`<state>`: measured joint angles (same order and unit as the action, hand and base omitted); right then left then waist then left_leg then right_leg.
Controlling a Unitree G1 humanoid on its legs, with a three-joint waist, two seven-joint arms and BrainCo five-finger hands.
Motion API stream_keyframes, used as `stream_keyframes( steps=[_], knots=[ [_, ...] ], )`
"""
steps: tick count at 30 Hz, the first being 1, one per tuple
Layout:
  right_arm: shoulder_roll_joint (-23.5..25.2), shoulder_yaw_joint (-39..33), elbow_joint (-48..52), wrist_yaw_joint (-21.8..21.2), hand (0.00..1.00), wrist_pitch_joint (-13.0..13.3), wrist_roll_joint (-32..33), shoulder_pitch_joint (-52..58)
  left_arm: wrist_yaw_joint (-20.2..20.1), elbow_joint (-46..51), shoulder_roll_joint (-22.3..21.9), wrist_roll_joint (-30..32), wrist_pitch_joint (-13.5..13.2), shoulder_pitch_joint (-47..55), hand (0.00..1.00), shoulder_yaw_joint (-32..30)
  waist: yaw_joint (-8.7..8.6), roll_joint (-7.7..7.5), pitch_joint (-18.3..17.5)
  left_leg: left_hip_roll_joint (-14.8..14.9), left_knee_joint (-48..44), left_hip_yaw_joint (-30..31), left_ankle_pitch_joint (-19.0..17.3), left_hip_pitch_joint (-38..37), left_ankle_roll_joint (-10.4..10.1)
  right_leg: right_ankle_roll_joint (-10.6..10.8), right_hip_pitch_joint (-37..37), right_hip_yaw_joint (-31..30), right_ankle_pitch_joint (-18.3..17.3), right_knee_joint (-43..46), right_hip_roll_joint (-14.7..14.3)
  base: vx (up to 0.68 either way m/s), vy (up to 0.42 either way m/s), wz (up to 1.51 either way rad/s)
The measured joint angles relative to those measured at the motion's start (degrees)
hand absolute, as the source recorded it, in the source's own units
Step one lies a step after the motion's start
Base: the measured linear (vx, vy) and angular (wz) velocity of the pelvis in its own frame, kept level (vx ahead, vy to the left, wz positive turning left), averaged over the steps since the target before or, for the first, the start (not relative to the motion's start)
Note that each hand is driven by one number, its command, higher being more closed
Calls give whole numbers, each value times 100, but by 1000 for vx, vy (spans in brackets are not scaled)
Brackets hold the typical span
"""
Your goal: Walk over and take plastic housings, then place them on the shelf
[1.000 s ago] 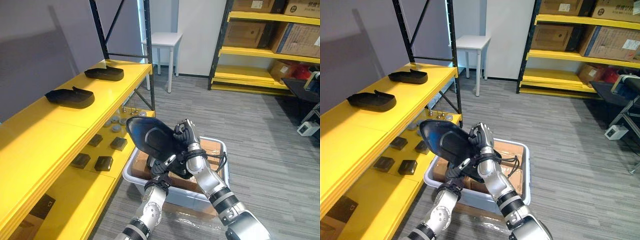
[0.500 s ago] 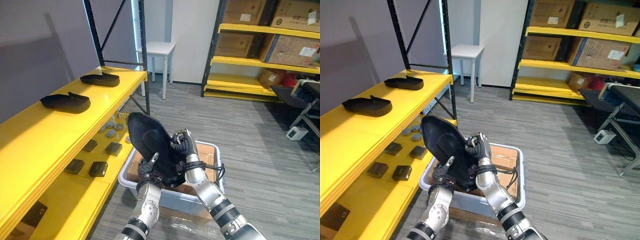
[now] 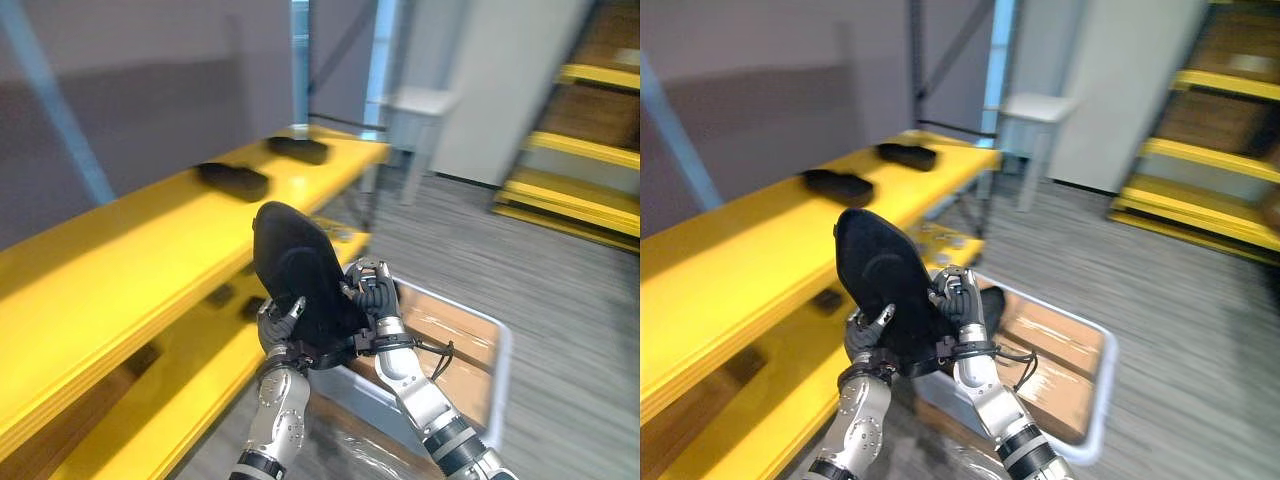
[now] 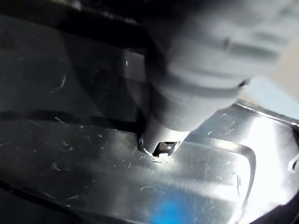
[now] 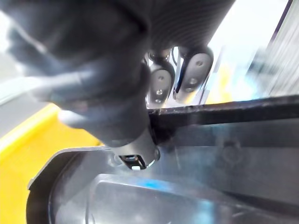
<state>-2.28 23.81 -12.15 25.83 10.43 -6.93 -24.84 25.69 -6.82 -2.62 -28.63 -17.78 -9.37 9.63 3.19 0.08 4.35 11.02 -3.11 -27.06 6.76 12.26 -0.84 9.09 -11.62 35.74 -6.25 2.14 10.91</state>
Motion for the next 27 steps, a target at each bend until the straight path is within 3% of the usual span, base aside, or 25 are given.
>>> stream_keyframes(
  steps=[2,3,5,6,7,8,9,10,11,13,14,16,17,19,20,21,22,23,27],
  knots=[
    [231,94,-10,-104,100,12,-2,-206,-21,635,81,317,84,281,100,-273,172,9,-10,21,-181,-839,42,74,57,117,-171,495,-133,30,200,260,138,143],
    [302,122,-8,-151,100,12,-2,-270,-37,834,121,392,96,379,100,-384,222,3,-8,-49,-177,-910,107,82,145,141,-241,610,-149,16,254,397,166,124],
    [610,209,6,-299,100,7,-10,-307,-116,1363,265,702,145,643,100,-715,286,-40,-7,-601,-149,-510,158,137,455,153,-497,986,-111,318,598,365,130,126],
    [604,207,5,-353,100,7,-10,-304,-126,1397,268,812,173,642,100,-777,290,-39,-9,-704,-159,-382,105,121,479,151,-495,1079,-110,635,745,381,174,137],
    [532,174,15,-478,100,8,-10,-310,-181,1453,369,1025,239,642,100,-816,283,-63,5,-869,-204,-129,19,31,551,71,-457,1088,-57,1515,1087,358,198,133],
    [504,90,19,-550,0,7,-9,-305,-252,1479,469,1105,294,608,100,-796,215,-96,28,-1026,-230,188,-107,-118,613,-355,-334,955,232,2625,1460,423,230,132],
    [497,57,20,-571,0,8,-8,-307,-256,1479,509,1125,324,571,100,-787,164,-122,48,-1060,-214,328,-171,-222,642,-691,-176,696,523,3241,1640,308,139,128],
    [512,-45,42,-639,0,12,-8,-310,-259,1484,586,1191,343,487,100,-784,72,-153,93,-1122,-204,618,-273,-393,700,-765,368,-153,540,4480,1762,297,37,118],
    [507,-111,114,-687,0,22,-10,-271,-260,1485,660,1212,346,419,100,-749,13,-137,140,-1124,-134,890,-330,-593,711,-704,941,-881,239,5385,1578,298,-10,112],
    [471,-143,307,-756,0,25,-19,-162,-277,1503,749,1201,344,401,100,-691,-80,-108,214,-1122,-16,1186,-359,-903,672,-554,1401,-1365,-60,5716,1321,298,-78,97],
    [432,-233,561,-791,0,36,-26,-8,-358,1583,798,1200,343,364,100,-604,-107,-108,216,-1123,39,1419,-367,-1064,624,-472,1749,-1468,-260,5333,1225,271,-92,94],
    [416,-351,848,-813,0,49,-42,167,-468,1646,876,1195,341,300,100,-496,-152,-111,218,-1124,84,1656,-391,-1124,579,-466,1996,-1546,-282,4417,1119,218,-127,87],
    [400,-448,1101,-859,0,49,-53,399,-567,1652,993,1180,342,241,100,-380,-251,-137,206,-1116,86,1912,-429,-1118,490,-439,2114,-2170,-265,3167,753,219,-210,86],
    [365,-604,1426,-901,0,41,-65,758,-724,1651,1059,1181,344,215,100,-203,-278,-166,188,-1144,85,2080,-482,-1127,390,-389,2096,-2929,-184,2033,418,176,-209,65],
    [337,-682,1711,-924,0,32,-66,1058,-819,1625,1085,1174,344,190,100,-78,-287,-282,174,-1246,83,2143,-526,-1156,313,-158,2051,-3093,401,1452,388,194,-240,41],
    [327,-750,1884,-956,0,4,-64,1240,-916,1561,1150,1143,342,126,100,-21,-285,-458,166,-1373,82,2148,-585,-1203,225,-99,1979,-3002,730,1200,450,197,-252,9],
    [252,-810,1940,-1015,0,-40,-49,1353,-983,1465,1086,1054,343,122,100,-13,-273,-409,162,-1302,63,2088,-647,-1238,135,-52,1828,-2935,667,943,406,176,-242,-20],
    [161,-1007,2082,-1059,0,-79,-31,1539,-1086,1362,1033,952,408,83,100,48,-341,-291,129,-1094,-20,2051,-749,-1157,0,-142,1656,-2913,852,483,170,180,-214,-45],
    [-18,-1471,2723,-1339,0,-131,119,2013,-1384,893,985,726,625,-354,100,153,-534,-273,109,-676,-12,1841,-854,-1180,-210,-324,1432,-2998,1167,-244,-286,149,-138,-37]
  ],
)
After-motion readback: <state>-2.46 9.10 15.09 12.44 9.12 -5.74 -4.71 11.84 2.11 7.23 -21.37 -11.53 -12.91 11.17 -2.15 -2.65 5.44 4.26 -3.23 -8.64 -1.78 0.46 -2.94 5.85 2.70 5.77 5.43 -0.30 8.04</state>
